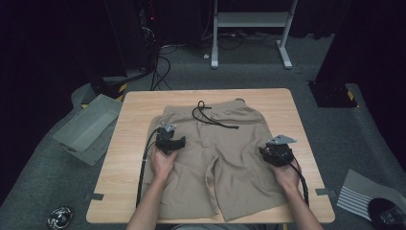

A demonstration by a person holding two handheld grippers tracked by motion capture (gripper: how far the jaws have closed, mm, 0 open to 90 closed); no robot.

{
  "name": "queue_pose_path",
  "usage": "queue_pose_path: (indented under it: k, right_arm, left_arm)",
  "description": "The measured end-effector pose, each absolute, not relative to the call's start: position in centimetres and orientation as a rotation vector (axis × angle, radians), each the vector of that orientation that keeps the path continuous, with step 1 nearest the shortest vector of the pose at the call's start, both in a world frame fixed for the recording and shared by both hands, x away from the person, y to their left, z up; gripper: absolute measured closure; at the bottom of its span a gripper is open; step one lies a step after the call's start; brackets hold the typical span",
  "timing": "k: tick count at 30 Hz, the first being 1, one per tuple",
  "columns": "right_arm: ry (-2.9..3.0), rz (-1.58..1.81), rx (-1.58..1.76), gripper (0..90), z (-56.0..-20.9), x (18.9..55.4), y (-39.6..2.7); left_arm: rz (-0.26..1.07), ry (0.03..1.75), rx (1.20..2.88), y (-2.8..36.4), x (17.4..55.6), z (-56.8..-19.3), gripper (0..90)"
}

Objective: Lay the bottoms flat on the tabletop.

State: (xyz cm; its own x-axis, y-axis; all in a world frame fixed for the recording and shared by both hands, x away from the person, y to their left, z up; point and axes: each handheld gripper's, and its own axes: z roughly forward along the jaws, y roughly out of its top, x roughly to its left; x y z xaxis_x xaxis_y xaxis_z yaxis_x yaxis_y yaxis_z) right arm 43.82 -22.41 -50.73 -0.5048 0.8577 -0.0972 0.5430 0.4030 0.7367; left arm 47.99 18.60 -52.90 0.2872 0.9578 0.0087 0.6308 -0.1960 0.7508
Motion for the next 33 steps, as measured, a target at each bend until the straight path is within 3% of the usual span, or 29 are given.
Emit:
queue_pose_path:
  k: [5, 15, 23, 33]
  right_arm:
    - [2.236, 0.880, 1.237, 59.1, -51.9, 44.9, -21.9]
    - [2.270, 0.902, 1.185, 57.2, -51.9, 41.1, -22.8]
    - [2.257, 0.925, 1.117, 50.9, -52.2, 42.9, -20.2]
    - [2.244, 0.966, 1.228, 42.8, -52.4, 44.9, -21.0]
  left_arm:
    - [0.652, 1.419, 1.915, 18.6, 48.0, -52.9, 30.0]
    - [0.648, 1.404, 1.924, 18.5, 48.0, -52.9, 30.2]
    - [0.635, 1.374, 1.936, 18.5, 48.5, -52.9, 30.2]
    - [0.564, 1.358, 2.007, 18.5, 51.4, -52.2, 32.7]
